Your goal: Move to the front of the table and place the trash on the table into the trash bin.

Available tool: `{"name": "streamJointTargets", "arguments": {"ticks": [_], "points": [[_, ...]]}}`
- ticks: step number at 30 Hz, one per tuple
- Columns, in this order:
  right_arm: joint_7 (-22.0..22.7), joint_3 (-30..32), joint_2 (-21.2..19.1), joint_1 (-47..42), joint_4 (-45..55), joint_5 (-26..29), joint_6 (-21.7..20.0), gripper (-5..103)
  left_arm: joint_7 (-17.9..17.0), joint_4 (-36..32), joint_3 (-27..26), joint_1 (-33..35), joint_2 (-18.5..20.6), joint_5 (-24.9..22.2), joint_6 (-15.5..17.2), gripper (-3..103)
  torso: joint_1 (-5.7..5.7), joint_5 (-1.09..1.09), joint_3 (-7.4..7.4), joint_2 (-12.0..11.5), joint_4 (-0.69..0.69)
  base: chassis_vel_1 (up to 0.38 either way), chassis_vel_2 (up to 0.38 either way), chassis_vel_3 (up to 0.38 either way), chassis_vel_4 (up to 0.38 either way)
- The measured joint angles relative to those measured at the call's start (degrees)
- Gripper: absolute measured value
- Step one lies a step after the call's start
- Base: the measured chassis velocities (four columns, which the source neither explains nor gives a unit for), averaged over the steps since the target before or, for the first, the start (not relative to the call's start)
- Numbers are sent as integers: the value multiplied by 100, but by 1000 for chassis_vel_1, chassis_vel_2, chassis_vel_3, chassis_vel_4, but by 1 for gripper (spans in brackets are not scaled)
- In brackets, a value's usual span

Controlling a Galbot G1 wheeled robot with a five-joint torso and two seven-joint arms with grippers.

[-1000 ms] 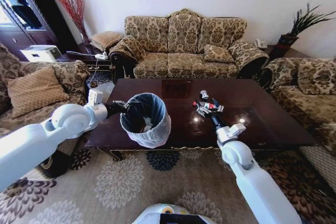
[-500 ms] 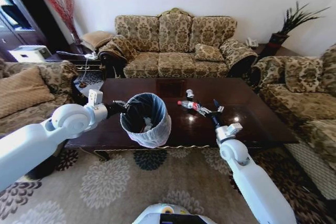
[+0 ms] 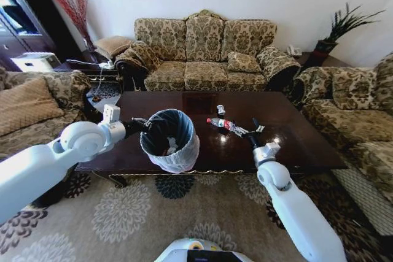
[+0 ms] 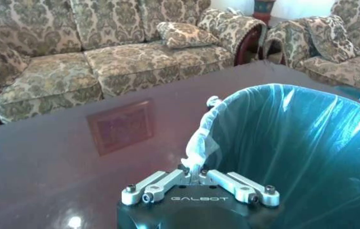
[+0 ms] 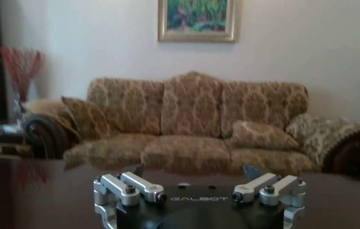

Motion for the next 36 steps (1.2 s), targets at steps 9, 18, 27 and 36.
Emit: {"name": "streamJointTargets", "arguments": {"ticks": [9, 18, 27, 36], "points": [[-690, -275, 234, 1294, -2007, -221, 410, 100, 0, 1, 0, 0, -1, -2, 0, 0, 3, -10, 1, -1, 6, 0, 0, 0, 0], [-2585, -247, 602, 2170, -4081, -734, 992, 100, 1, 0, 0, 0, -1, -2, 0, 0, 2, -8, 1, -1, 2, 0, 0, 0, 0], [-2800, -262, 980, 2770, -5220, -1068, 1300, 100, 0, 1, 1, 0, -1, -2, 0, 0, 1, -9, 0, 0, 3, 0, 0, 0, 0], [-2689, -220, 1219, 2900, -5516, -1354, 1210, 89, 0, 0, 0, 0, -1, -2, 0, 0, 1, -9, 0, 0, 3, 0, 0, 0, 0]]}}
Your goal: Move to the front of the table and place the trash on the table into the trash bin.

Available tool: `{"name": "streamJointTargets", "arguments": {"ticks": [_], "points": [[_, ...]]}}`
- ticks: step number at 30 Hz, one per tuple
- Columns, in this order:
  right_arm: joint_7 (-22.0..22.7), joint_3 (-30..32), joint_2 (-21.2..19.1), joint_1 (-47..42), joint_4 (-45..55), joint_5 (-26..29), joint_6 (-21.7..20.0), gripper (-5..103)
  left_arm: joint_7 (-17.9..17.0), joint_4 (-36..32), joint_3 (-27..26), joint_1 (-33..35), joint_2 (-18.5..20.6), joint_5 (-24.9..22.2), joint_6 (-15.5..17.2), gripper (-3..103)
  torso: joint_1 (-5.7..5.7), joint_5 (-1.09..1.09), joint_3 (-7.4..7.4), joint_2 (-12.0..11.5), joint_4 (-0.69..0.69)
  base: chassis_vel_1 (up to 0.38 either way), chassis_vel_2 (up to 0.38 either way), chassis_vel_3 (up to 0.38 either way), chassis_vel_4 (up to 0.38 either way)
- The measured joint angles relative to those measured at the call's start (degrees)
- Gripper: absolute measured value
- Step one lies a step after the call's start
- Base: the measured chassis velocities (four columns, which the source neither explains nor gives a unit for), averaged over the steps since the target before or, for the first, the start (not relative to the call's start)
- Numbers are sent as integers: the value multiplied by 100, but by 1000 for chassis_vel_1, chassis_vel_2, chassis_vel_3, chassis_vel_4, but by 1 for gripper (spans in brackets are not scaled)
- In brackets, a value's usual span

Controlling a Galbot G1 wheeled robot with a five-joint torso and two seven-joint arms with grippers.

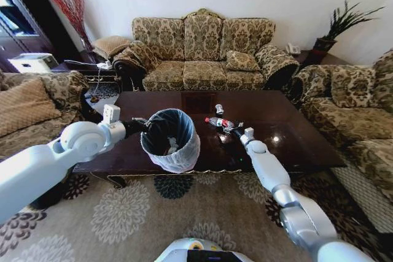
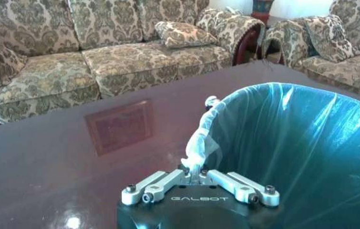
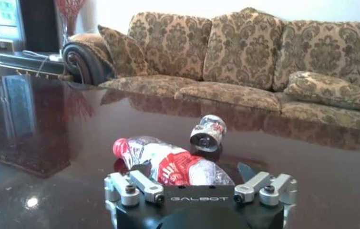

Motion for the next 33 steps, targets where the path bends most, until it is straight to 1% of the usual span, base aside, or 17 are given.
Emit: {"name": "streamJointTargets", "arguments": {"ticks": [1, 2, 3, 5, 8, 9, 12, 13, 15, 17, 22, 23, 26, 28, 30, 31, 33], "points": [[0, 0, 0, 0, 0, 0, 0, 89, 0, 0, 0, 0, 0, 0, 0, 0, 0, 0, 0, 0, 0, 0, 0, 0, 0], [37, 2, -2, -28, 6, -6, -20, 78, 0, 0, 0, 0, 0, 0, 0, 0, 0, 0, 0, 0, -1, 0, 0, 0, 0], [52, 4, -8, -42, 15, -6, -27, 78, 0, 0, 0, 0, 0, 0, 0, 0, 0, 1, 1, 0, -1, 0, 0, 0, 0], [70, 9, -29, -70, 42, -4, -37, 73, 0, 0, 0, 0, 0, 0, 0, 0, 0, 1, 0, 0, -1, 0, 0, 0, 0], [90, 15, -91, -172, 137, 18, -58, 57, 0, 0, 0, 0, 0, 0, 0, 0, 0, 1, 0, 0, -2, 0, 0, 0, 0], [90, 15, -91, -172, 137, 18, -58, 57, 0, 0, 0, 0, 0, 0, 0, 0, 0, 1, 0, 0, -2, 0, 0, 0, 0], [136, 22, -143, -277, 262, 83, -71, 44, 0, 0, 0, 0, 0, 0, 0, 0, 0, 1, 0, 0, 0, 0, 0, 0, 0], [136, 22, -143, -277, 262, 83, -71, 44, 0, 0, 0, 0, 0, 0, 0, 0, 0, 1, 0, 0, 0, 0, 0, 0, 0], [168, 23, -185, -340, 349, 165, -75, 38, 0, 0, 0, 0, 0, 0, 0, 0, -1, 1, 0, 0, 0, 0, 0, 0, 0], [176, 24, -197, -357, 372, 182, -76, 38, 0, 0, 0, 0, 0, 0, 0, 0, 0, 1, 0, 0, -1, 0, 0, 0, 0], [282, 67, -369, -568, 826, 429, -94, 25, 0, 0, 0, 0, 0, 0, 0, 0, 0, 2, 0, 0, 0, 0, 0, 0, 0], [282, 67, -369, -568, 826, 429, -94, 25, 0, 0, 0, 0, 0, 0, 0, 0, 0, 2, 0, 0, 0, 0, 0, 0, 0], [466, 174, -635, -911, 1774, 675, -131, 18, 0, 0, 0, 0, 0, 0, 0, 0, 0, 2, 0, 0, -1, 0, 0, 0, 0], [501, 207, -705, -989, 2033, 718, -135, 18, 1, 0, 0, 0, 0, 0, 0, 0, 0, 3, 0, 0, -1, 0, 0, 0, 0], [554, 423, -929, -1218, 3178, 841, -158, 18, 0, 0, 0, 0, 0, 0, 0, 0, 0, 0, 0, 0, -2, 0, 0, 0, 0], [554, 423, -929, -1218, 3178, 841, -158, 18, 0, 0, 0, 0, 0, 0, 0, 0, 0, 0, 0, 0, -2, 0, 0, 0, 0], [557, 601, -1122, -1397, 4214, 1082, -273, 17, -1, 0, 0, 0, 0, 0, -1, 0, 0, 1, 0, 0, 0, 0, 0, 0, 0]]}}
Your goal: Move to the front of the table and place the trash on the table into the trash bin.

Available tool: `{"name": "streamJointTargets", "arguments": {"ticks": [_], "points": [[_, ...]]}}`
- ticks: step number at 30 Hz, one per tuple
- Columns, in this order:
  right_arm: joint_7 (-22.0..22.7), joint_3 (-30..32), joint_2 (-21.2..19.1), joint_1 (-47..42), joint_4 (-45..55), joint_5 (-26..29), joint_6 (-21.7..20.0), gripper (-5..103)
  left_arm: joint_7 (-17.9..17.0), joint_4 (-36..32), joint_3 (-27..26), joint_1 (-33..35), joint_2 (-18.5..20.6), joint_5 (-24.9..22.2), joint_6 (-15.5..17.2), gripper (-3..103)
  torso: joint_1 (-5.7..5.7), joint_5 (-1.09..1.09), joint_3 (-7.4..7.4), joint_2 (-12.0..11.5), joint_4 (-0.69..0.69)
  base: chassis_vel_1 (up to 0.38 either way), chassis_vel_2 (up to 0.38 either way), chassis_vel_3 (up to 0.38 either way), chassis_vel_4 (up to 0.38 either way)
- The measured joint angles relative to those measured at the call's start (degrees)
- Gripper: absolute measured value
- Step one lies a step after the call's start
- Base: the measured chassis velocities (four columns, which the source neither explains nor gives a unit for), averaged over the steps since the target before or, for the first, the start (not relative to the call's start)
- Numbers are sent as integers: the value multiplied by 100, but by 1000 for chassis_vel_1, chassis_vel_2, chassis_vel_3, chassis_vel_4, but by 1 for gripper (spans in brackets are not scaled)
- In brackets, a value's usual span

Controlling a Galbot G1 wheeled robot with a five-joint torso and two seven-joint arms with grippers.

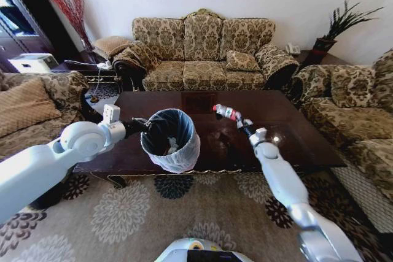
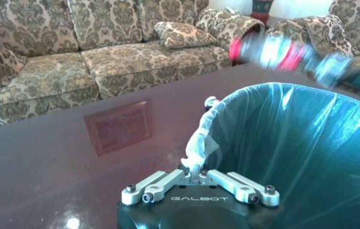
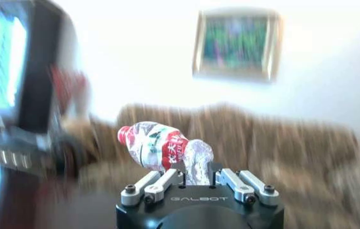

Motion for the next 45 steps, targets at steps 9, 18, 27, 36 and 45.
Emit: {"name": "streamJointTargets", "arguments": {"ticks": [9, 18, 27, 36, 45], "points": [[-620, -123, -1213, -241, 2946, 951, -165, 16, 0, 0, 0, 0, 0, 0, 0, 0, -2, 0, -1, 2, 0, 0, 0, 0, 0], [-2253, -513, -2609, 32, 3184, 1319, 240, 13, 0, 0, 0, 0, 0, 0, 0, 0, 0, 2, 0, 1, -1, 0, 0, 0, 0], [-3080, -954, -2920, 888, 3051, 755, 392, 9, 0, 0, 0, 0, 0, 0, 0, 0, 0, 1, 0, 1, -1, 0, 0, 0, 0], [-3727, -1893, -2711, 2541, 2790, -13, 452, 7, 0, 0, 0, 0, 0, 0, 0, 0, 0, -2, 1, 1, 1, 0, 0, 0, 0], [-4483, -2774, -2393, 3648, 2379, -599, 606, 7, 0, 0, 0, 0, 0, 0, 0, 0, 0, 0, 1, 0, -1, 0, 0, 0, 0]]}}
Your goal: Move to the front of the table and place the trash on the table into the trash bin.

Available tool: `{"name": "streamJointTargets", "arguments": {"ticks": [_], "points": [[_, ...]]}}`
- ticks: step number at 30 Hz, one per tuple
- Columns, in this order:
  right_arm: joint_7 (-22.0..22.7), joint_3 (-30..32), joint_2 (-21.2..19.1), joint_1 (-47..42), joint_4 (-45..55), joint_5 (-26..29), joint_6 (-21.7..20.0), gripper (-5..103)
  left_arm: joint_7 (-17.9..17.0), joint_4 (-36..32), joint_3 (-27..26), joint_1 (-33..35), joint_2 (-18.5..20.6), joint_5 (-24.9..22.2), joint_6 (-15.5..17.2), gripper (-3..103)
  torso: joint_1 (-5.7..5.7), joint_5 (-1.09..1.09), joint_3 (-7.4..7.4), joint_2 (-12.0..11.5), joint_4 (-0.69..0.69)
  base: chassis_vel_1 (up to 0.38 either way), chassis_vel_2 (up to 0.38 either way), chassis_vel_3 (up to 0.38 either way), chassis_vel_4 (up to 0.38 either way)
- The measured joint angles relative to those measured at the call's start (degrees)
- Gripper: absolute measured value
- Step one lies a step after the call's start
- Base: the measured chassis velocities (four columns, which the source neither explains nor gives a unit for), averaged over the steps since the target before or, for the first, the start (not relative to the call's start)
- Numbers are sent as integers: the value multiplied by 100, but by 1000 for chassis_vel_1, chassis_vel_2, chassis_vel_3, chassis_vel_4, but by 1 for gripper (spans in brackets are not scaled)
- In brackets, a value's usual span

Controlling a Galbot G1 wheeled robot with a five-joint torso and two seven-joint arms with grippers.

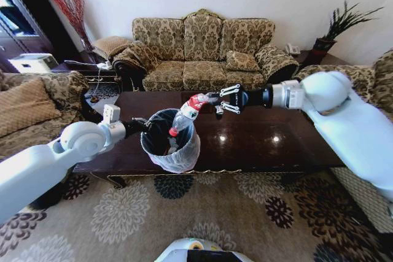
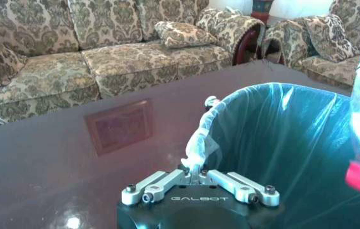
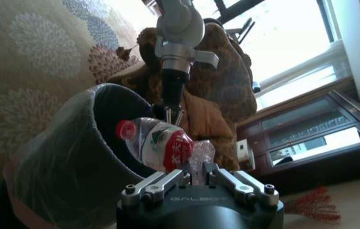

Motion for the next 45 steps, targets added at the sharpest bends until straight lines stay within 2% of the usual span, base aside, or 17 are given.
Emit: {"name": "streamJointTargets", "arguments": {"ticks": [11, 14, 19, 21, 23, 24, 26, 31, 33, 34, 35, 37, 39, 40, 41, 44, 45], "points": [[211, -355, 556, -50, -45, -787, 40, 4, 0, 0, 0, 0, 0, 0, 0, 0, 0, 0, 0, 0, 1, 0, 0, 0, 0], [254, -371, 651, -65, -39, -941, 4, 12, 0, 0, 0, 0, 0, 0, 0, 0, 0, -1, 0, 0, 1, 0, 0, 0, 0], [350, -298, 782, -134, -97, -1255, -49, 33, 0, 0, 0, 0, 0, 0, 0, 0, 0, 0, -1, 0, 0, 0, 0, 0, 0], [394, -286, 792, -179, -97, -1292, -63, 38, 0, 0, 0, 0, 0, 0, 0, 0, 0, 1, -1, 0, 0, 0, 0, 0, 0], [407, -286, 791, -194, -95, -1296, -66, 38, 0, 0, 0, 0, 0, 0, 0, 0, 0, 1, -1, 0, 0, 0, 0, 0, 0], [438, -296, 784, -208, -89, -1292, -67, 49, 0, 0, 0, 0, 0, 0, 0, 0, 0, 0, -1, 0, 0, 0, 0, 0, 0], [564, -311, 785, -225, -83, -1274, -69, 60, 0, 0, 0, 0, 0, 0, 0, 0, 0, 0, -1, 0, 0, 0, 0, 0, 0], [861, -320, 750, -300, -35, -1203, -80, 71, 0, 0, 0, 0, 0, 0, 0, 0, 0, -1, -1, 0, 1, 0, 0, 0, 0], [1032, -117, 688, -490, 9, -1068, -138, 82, 1, 0, 0, 0, 0, 0, 0, 0, 0, -2, -1, 0, 3, 0, 0, 0, 0], [1353, 157, 623, -744, 77, -931, -316, 87, 0, 0, 0, 0, 0, 0, 0, 0, 0, -1, -1, 0, 2, 0, 0, 0, 0], [1353, 157, 623, -744, 77, -931, -316, 87, 0, 0, 0, 0, 0, 0, 0, 0, 0, -1, -1, 0, 2, 0, 0, 0, 0], [2711, 635, 509, -1435, 217, -739, -786, 97, 0, 0, 0, 0, 0, 0, 0, 0, -1, -2, -2, 1, 0, 0, 0, 0, 0], [4088, 1061, 548, -2387, 404, -181, -1559, 99, 0, 1, 0, 0, 0, 0, 0, 0, -1, 4, -1, 0, -2, 0, 0, 0, 0], [4088, 1061, 548, -2387, 404, -181, -1559, 99, 0, 1, 0, 0, 0, 0, 0, 0, -1, 4, -1, 0, -2, 0, 0, 0, 0], [4910, 1317, 663, -2931, 534, 372, -1982, 100, 0, 0, 0, 0, 0, 0, 0, 0, -1, 9, 0, 0, -3, 0, 0, 0, 0], [6567, 2015, 986, -4115, 799, 1527, -2586, 100, 0, 0, 0, 0, -1, 0, 0, 0, -1, -1, -1, 0, -1, 0, 0, 0, 0], [6567, 2015, 986, -4115, 799, 1527, -2586, 100, 0, 0, 0, 0, -1, 0, 0, 0, -1, -1, -1, 0, -1, 0, 0, 0, 0]]}}
